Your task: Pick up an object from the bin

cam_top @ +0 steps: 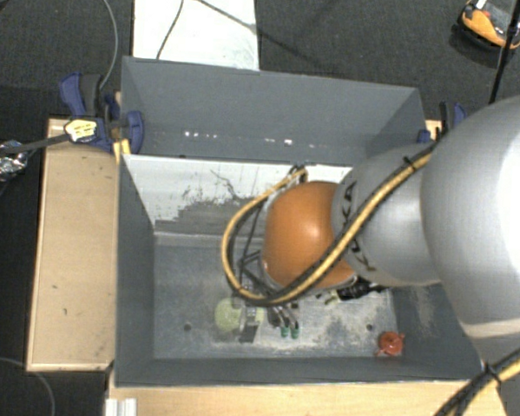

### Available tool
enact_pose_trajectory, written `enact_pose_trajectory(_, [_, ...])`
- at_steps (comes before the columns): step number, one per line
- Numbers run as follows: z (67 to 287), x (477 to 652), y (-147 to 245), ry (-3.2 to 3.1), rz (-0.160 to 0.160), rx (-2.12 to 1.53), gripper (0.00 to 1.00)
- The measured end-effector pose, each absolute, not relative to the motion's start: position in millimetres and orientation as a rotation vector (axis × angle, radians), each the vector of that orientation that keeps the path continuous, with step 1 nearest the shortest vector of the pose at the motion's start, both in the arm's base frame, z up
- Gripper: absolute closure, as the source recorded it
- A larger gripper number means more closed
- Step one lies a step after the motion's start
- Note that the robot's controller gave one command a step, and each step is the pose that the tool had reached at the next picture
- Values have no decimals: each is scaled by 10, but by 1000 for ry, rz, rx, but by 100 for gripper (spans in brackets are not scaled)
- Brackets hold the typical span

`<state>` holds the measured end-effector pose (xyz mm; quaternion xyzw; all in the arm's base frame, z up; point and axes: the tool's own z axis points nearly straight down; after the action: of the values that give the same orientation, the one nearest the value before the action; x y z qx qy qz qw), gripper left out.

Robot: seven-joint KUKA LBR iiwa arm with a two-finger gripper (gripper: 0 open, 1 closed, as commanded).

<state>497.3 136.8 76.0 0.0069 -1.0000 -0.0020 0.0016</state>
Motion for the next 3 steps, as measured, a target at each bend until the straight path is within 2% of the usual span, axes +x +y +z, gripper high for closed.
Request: enact_pose_trajectory(3, [948,4981,1366,-3143,-8,16,100])
